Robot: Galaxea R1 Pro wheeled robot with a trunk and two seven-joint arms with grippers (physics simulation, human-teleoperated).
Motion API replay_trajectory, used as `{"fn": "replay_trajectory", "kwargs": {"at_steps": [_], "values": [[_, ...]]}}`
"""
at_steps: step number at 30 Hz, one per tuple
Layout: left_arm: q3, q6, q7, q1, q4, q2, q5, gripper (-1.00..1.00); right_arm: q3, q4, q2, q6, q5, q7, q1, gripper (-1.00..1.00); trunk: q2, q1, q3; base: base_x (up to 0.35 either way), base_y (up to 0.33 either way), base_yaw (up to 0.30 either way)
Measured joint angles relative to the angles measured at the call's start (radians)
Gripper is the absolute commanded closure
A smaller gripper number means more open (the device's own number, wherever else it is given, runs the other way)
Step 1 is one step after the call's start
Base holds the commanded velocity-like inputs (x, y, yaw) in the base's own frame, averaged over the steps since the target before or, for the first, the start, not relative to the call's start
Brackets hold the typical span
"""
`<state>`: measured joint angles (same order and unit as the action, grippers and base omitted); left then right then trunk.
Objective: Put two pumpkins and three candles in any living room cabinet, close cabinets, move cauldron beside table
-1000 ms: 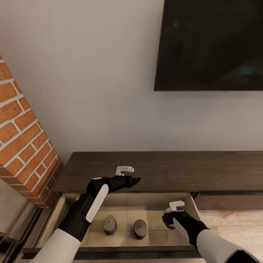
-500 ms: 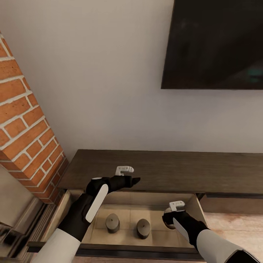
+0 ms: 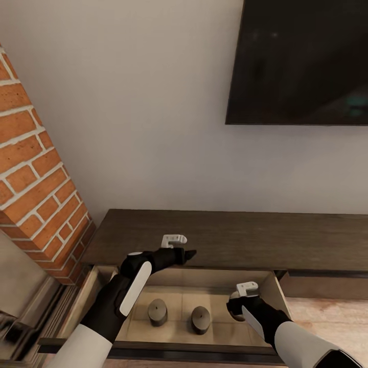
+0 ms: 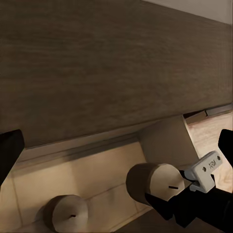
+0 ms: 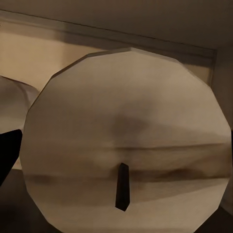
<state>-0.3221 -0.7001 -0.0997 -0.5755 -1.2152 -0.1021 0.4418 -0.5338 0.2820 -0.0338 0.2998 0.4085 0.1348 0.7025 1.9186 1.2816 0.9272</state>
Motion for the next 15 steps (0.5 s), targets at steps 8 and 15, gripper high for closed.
{"fn": "replay_trajectory", "kwargs": {"at_steps": [8, 15], "values": [[0.0, 0.033, 0.0, 0.0, 0.0, 0.0, 0.0, -1.0, 0.0, 0.0, 0.0, 0.0, 0.001, -0.004, 0.0, 1.0, 0.0, 0.0, 0.0, 0.0, 0.0, 0.0], [0.0, 0.033, 0.0, 0.0, 0.0, 0.0, 0.0, -1.0, 0.0, -0.001, -0.001, 0.002, 0.003, -0.009, 0.0, 1.0, 0.0, 0.0, 0.0, 0.0, 0.0, 0.0]]}}
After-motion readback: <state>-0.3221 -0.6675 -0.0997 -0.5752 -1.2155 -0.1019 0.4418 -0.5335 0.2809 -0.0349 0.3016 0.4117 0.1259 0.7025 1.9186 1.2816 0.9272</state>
